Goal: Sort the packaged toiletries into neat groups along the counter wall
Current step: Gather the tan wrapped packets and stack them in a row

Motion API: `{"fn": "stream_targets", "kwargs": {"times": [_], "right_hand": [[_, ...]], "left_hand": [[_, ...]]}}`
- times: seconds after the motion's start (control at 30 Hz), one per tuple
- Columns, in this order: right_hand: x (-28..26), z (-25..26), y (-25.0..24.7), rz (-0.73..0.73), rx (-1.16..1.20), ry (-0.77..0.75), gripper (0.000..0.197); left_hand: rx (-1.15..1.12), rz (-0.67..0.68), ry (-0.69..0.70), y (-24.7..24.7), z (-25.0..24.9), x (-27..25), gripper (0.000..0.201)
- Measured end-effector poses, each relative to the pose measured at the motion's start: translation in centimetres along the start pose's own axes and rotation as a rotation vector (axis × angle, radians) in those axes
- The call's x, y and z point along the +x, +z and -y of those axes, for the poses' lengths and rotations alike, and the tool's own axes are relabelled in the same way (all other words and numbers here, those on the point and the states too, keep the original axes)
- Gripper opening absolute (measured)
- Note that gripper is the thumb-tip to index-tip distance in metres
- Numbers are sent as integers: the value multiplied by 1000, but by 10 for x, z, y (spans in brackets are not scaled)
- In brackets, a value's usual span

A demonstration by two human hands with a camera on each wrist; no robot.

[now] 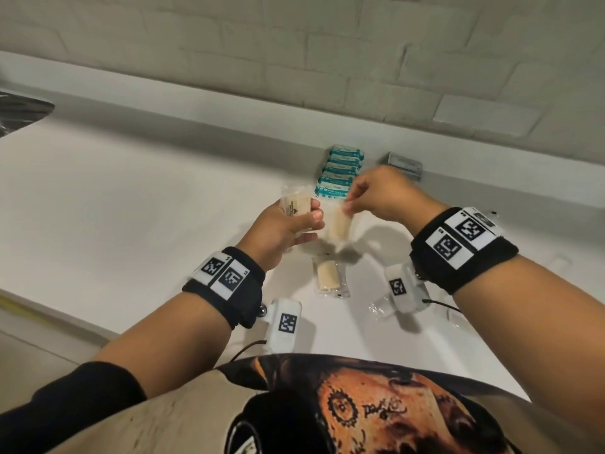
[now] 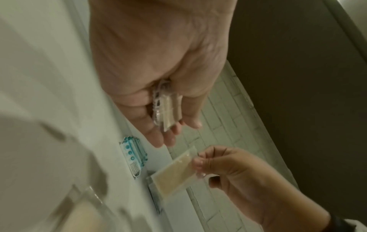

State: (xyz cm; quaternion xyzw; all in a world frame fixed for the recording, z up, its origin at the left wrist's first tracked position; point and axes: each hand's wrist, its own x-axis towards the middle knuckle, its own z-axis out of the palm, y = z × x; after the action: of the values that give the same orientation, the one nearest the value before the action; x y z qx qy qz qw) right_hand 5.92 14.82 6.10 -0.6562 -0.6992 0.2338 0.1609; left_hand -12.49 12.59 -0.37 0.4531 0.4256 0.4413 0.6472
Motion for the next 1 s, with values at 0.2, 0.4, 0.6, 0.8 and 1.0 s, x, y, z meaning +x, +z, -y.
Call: {"fn": "stream_targets", "kwargs": {"times": [0.2,0.4,0.6,0.8,1.0], "right_hand": [[-3,-12,7,115,-215,50,5],[-8,-10,61,309,-300,-37,11],[-1,-5,47,6,-26,-37,12],[-11,14,52,48,387,-4,27],[-11,2,49,-19,568,99,18]], "left_hand": [[-354,-107,-171,-12,6,3,29],[-351,-146,-167,-15,8,5,29],[-267,-213,-156,-21,11,4,16],[-186,-26,-130,2,10,5,36],[-177,-76,-57,-1,8,5,8]]}}
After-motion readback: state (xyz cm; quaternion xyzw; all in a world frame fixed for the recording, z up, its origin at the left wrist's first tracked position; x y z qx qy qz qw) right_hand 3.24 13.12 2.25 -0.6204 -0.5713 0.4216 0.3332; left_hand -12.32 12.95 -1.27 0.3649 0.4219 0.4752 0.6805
